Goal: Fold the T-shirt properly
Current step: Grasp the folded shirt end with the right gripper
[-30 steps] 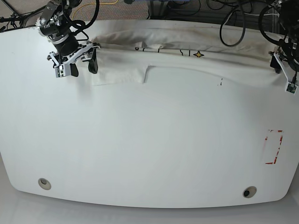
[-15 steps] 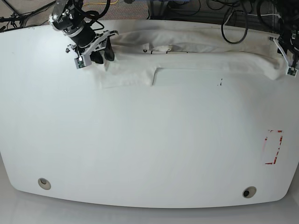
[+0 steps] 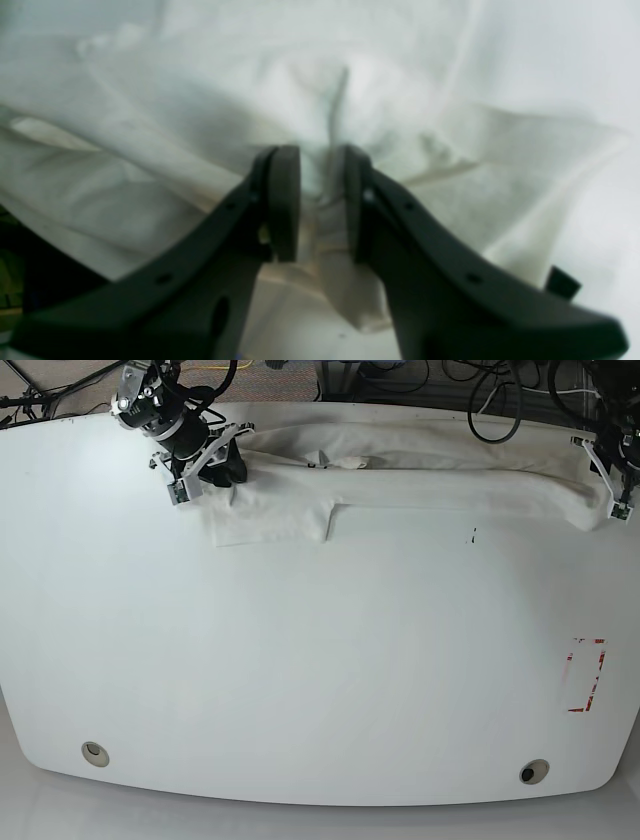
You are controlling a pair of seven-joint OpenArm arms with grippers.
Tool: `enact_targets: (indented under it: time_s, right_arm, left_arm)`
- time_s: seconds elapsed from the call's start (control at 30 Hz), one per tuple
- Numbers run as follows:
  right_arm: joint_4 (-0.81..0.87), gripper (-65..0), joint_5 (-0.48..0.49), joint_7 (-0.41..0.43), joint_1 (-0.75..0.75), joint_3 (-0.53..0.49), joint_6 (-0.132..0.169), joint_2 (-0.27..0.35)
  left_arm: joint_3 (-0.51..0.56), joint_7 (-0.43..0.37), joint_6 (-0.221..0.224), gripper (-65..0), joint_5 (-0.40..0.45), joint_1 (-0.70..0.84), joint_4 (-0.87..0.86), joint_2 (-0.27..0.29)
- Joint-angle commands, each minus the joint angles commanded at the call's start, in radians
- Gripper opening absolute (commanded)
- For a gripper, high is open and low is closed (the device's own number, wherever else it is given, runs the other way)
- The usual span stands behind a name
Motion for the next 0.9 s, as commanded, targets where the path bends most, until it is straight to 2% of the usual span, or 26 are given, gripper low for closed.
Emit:
enact_targets:
  time_s: [0.17, 0.23, 0.67, 0.83, 0.9]
  right_arm:
    - [-0.089, -50.9, 0.000, 0.075, 0.006, -0.002, 0.000, 0.043]
    - [-0.118, -50.7, 0.000, 0.094, 0.009, -0.002, 0.000, 0.055]
    - [-0.322, -50.7, 0.000, 0.178, 0.141, 0.002, 0.000, 0.158]
    - [-0.397, -50.9, 0.000, 0.180, 0.209, 0.002, 0.000, 0.203]
    - [-0.428, -51.0, 0.000, 0.181, 0.238, 0.003, 0.000, 0.218]
  left_arm:
    - [0.028, -0.087, 0.000, -44.0, 0.000, -0.002, -0.084, -0.003]
    - [0.043, -0.100, 0.000, -44.0, 0.000, -0.011, -0.095, -0.002]
    - [0.186, -0.101, 0.000, -44.0, 0.002, -0.199, -0.233, 0.002]
    - [0.222, -0.101, 0.000, -44.0, -0.002, -0.247, -0.279, 0.005]
    - [0.224, -0.101, 0.000, -44.0, 0.002, -0.262, -0.284, 0.021]
